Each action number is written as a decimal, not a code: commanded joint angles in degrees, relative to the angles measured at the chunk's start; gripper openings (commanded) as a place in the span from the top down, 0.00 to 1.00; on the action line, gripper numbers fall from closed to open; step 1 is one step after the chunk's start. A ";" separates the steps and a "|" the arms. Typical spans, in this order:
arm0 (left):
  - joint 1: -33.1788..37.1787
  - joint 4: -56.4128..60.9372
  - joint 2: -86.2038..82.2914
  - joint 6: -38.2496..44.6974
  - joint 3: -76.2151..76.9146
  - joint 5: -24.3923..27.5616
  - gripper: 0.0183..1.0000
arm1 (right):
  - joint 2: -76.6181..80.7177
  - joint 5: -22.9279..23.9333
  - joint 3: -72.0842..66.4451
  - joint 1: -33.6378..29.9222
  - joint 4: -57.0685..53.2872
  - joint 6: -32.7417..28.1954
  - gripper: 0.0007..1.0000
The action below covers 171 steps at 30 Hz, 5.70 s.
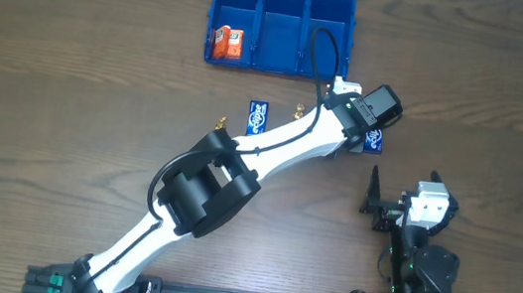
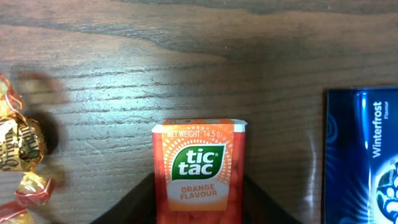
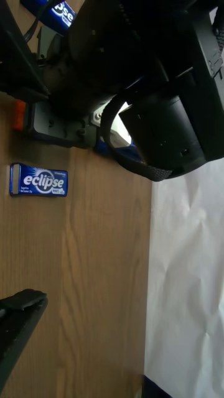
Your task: Sort Candies Into Trays
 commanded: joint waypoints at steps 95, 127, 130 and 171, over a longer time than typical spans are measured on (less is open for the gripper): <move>39.21 12.66 -52.94 30.21 -22.95 5.77 0.00 | -0.09 0.57 0.46 -0.24 -1.05 -0.66 0.00; 51.21 44.96 -133.28 47.78 -105.00 21.14 0.00 | -0.07 0.57 0.46 -0.24 -1.05 -0.66 0.00; 51.21 45.38 -136.58 47.80 -108.89 22.21 0.00 | -0.07 0.57 0.46 -0.24 -1.05 -0.66 0.00; 51.19 40.30 -139.34 47.60 -114.44 25.53 0.00 | -0.07 -2.19 0.46 -0.24 -1.11 -0.44 0.00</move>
